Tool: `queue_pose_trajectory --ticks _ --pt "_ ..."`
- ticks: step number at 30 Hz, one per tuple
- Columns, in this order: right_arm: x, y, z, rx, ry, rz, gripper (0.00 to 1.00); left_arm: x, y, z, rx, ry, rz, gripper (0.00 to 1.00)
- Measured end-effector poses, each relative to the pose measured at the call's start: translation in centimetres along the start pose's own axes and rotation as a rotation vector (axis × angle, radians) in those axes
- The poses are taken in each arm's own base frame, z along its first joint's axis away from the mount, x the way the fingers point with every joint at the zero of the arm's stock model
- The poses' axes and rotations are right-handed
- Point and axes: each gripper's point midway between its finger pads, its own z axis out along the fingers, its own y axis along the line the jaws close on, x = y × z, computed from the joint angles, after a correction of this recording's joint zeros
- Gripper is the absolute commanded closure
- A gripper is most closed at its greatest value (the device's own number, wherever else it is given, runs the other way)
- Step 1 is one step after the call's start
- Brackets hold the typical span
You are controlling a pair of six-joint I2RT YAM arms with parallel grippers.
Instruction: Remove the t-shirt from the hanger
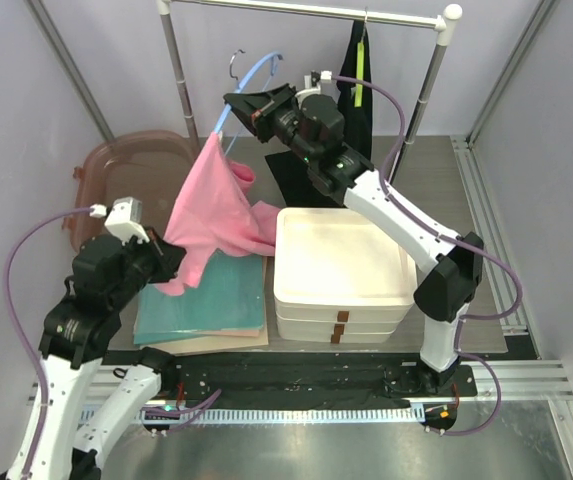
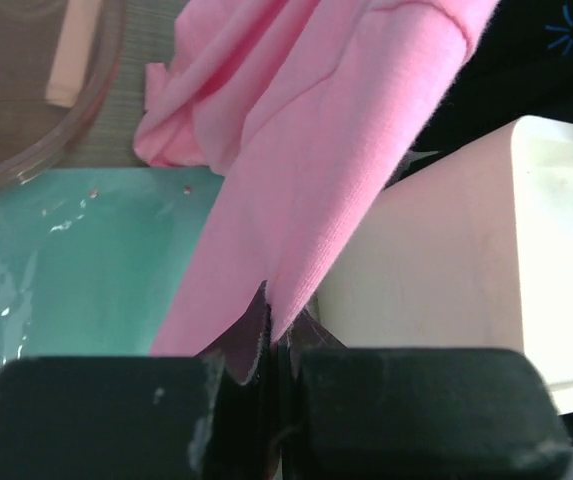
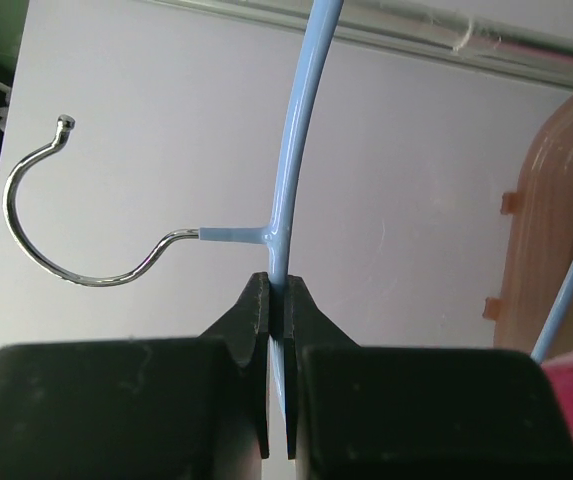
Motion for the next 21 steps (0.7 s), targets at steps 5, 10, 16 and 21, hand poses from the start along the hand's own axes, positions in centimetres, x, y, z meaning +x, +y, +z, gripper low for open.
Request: queue_pose_trajectory --ticks 5,10,16,21 --pt "-1.0 0.8 1.5 -0.011 -0.049 -0.026 0.99 2.1 2.1 -2.1 -0.077 -0.021 -0.063 1.0" --pt "-2.4 2.1 2.8 -0.023 -0.115 -0.066 0.99 2.9 4.5 -3.9 -0.192 -0.06 -0.128 1.0" --pt "-3.9 3.9 4.0 -0.05 -0.182 -0.081 0.99 2.5 6.2 -6.4 -0.255 -0.174 -0.174 1.0" --pt "-5.3 4.4 4.5 -0.061 -0.242 -0.077 0.99 2.7 6.1 -6.3 -0.251 -0.164 -0.19 1.0"
